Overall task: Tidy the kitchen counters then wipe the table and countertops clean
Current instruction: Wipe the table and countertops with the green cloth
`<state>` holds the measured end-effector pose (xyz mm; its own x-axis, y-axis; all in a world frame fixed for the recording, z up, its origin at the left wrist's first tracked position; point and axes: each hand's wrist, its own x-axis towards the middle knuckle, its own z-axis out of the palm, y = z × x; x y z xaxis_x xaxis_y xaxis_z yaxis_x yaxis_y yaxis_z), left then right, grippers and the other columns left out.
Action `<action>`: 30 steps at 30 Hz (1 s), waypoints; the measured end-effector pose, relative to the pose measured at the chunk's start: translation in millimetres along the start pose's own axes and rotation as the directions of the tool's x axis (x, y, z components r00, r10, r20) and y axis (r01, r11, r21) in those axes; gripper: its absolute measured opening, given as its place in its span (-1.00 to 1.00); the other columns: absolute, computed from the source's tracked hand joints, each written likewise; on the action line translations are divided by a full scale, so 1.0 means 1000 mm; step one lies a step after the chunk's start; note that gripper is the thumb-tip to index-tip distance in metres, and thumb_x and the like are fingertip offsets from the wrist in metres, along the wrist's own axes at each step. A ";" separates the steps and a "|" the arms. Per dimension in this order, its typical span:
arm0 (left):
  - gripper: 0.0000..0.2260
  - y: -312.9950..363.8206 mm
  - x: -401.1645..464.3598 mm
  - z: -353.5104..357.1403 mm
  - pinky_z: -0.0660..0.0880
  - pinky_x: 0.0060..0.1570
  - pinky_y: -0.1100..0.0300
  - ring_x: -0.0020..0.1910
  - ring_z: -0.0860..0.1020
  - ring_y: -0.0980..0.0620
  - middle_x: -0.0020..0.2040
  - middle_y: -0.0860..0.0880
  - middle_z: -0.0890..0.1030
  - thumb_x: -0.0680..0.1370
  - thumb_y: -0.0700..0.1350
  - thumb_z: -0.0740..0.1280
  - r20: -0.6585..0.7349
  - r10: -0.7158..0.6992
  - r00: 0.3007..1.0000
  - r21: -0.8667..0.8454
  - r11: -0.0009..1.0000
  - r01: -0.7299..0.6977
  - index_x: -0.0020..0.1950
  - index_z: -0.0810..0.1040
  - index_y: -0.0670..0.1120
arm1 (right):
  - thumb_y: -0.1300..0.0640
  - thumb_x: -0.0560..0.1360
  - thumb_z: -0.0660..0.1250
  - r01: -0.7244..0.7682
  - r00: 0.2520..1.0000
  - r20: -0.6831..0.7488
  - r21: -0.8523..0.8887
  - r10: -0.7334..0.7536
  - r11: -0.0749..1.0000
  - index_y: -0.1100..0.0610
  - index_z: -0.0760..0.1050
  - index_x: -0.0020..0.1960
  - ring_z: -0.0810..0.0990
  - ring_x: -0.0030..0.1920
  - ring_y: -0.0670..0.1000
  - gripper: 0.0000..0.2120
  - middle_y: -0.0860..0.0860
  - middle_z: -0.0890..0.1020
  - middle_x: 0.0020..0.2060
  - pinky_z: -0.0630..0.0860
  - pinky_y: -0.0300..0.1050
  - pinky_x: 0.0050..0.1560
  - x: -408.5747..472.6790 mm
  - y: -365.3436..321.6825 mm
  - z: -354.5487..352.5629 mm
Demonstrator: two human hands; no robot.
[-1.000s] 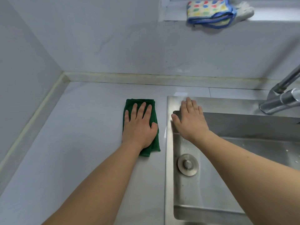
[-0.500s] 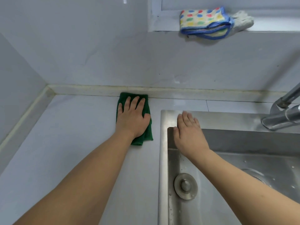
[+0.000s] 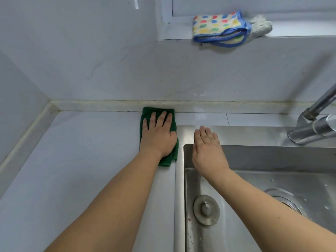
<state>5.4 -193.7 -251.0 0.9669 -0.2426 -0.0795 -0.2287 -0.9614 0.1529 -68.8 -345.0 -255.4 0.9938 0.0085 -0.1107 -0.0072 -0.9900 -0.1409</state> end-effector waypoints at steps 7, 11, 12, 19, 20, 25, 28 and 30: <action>-0.44 -0.002 -0.003 0.001 -0.19 0.53 -0.13 0.58 -0.15 -0.08 0.62 0.03 -0.07 0.63 0.02 -0.03 0.005 0.019 1.000 -0.006 1.000 -0.019 0.62 -0.07 0.00 | 0.09 0.65 -0.15 -0.002 1.000 -0.007 -0.006 0.002 1.000 0.25 -0.11 0.57 -0.12 0.56 0.12 -0.47 0.16 -0.06 0.56 -0.24 -0.01 0.52 -0.003 0.000 0.002; -0.45 -0.005 -0.012 0.001 -0.19 0.53 -0.12 0.58 -0.15 -0.07 0.62 0.04 -0.07 0.63 0.00 -0.04 0.026 0.072 0.997 -0.003 0.997 -0.072 0.62 -0.07 0.00 | 0.04 0.67 -0.13 -0.017 0.999 0.051 -0.017 0.018 1.000 0.22 -0.20 0.57 -0.23 0.55 0.09 -0.44 0.13 -0.17 0.56 -0.28 0.01 0.52 -0.006 -0.001 0.000; -0.45 -0.005 -0.018 0.001 -0.19 0.53 -0.12 0.58 -0.16 -0.06 0.62 0.04 -0.07 0.63 0.00 -0.04 0.031 0.084 0.996 -0.008 0.996 -0.084 0.62 -0.08 0.00 | 0.03 0.67 -0.13 -0.026 0.997 0.072 -0.010 0.027 1.000 0.22 -0.21 0.57 -0.24 0.55 0.09 -0.44 0.13 -0.18 0.56 -0.27 0.01 0.52 -0.009 -0.003 -0.003; -0.47 -0.002 -0.072 0.004 -0.20 0.54 -0.10 0.58 -0.15 -0.04 0.62 0.07 -0.06 0.65 -0.01 -0.03 0.034 0.104 0.994 -0.041 0.994 -0.103 0.62 -0.05 0.03 | 0.02 0.67 -0.14 0.024 0.995 0.100 0.053 -0.029 0.998 0.23 -0.16 0.57 -0.18 0.56 0.07 -0.45 0.13 -0.12 0.56 -0.26 -0.04 0.53 -0.072 -0.019 -0.006; -0.47 -0.001 -0.078 0.006 -0.20 0.54 -0.10 0.58 -0.15 -0.04 0.62 0.07 -0.06 0.65 -0.01 -0.03 0.035 0.103 0.994 -0.045 0.994 -0.102 0.62 -0.05 0.03 | 0.01 0.67 -0.16 0.022 0.993 0.117 0.043 -0.027 0.999 0.23 -0.16 0.57 -0.19 0.56 0.07 -0.45 0.12 -0.13 0.56 -0.27 -0.05 0.52 -0.082 -0.020 -0.003; -0.46 0.001 -0.118 0.005 -0.23 0.53 -0.11 0.58 -0.20 -0.03 0.62 0.08 -0.11 0.65 -0.01 -0.02 0.101 0.098 0.990 -0.054 0.994 -0.093 0.62 -0.10 0.04 | 0.00 0.67 -0.18 0.009 0.979 0.201 0.042 -0.017 0.999 0.21 -0.19 0.57 -0.23 0.55 0.05 -0.45 0.10 -0.17 0.56 -0.27 -0.05 0.52 -0.136 -0.027 -0.002; -0.45 0.003 -0.142 0.003 -0.24 0.52 -0.11 0.58 -0.22 -0.03 0.62 0.07 -0.14 0.65 0.00 -0.03 0.142 0.098 0.985 -0.052 0.994 -0.091 0.62 -0.13 0.05 | 0.00 0.67 -0.18 0.014 0.972 0.234 0.069 -0.030 0.998 0.20 -0.20 0.57 -0.21 0.55 0.04 -0.46 0.09 -0.16 0.57 -0.28 -0.06 0.51 -0.169 -0.034 -0.004; -0.45 0.004 -0.158 0.005 -0.25 0.52 -0.11 0.58 -0.23 -0.04 0.62 0.07 -0.14 0.65 0.00 -0.03 0.150 0.089 0.985 -0.050 0.995 -0.083 0.62 -0.14 0.04 | -0.01 0.67 -0.20 0.019 0.969 0.243 0.097 -0.042 0.995 0.19 -0.20 0.57 -0.20 0.56 0.04 -0.46 0.09 -0.15 0.57 -0.26 -0.06 0.52 -0.189 -0.038 -0.001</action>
<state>-148.9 -159.5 -242.4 0.9146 -0.3440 -0.2126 -0.3018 -0.9305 0.2075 -256.1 -309.3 -228.4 0.9365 0.0842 -0.3405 0.0009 -0.9713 -0.2378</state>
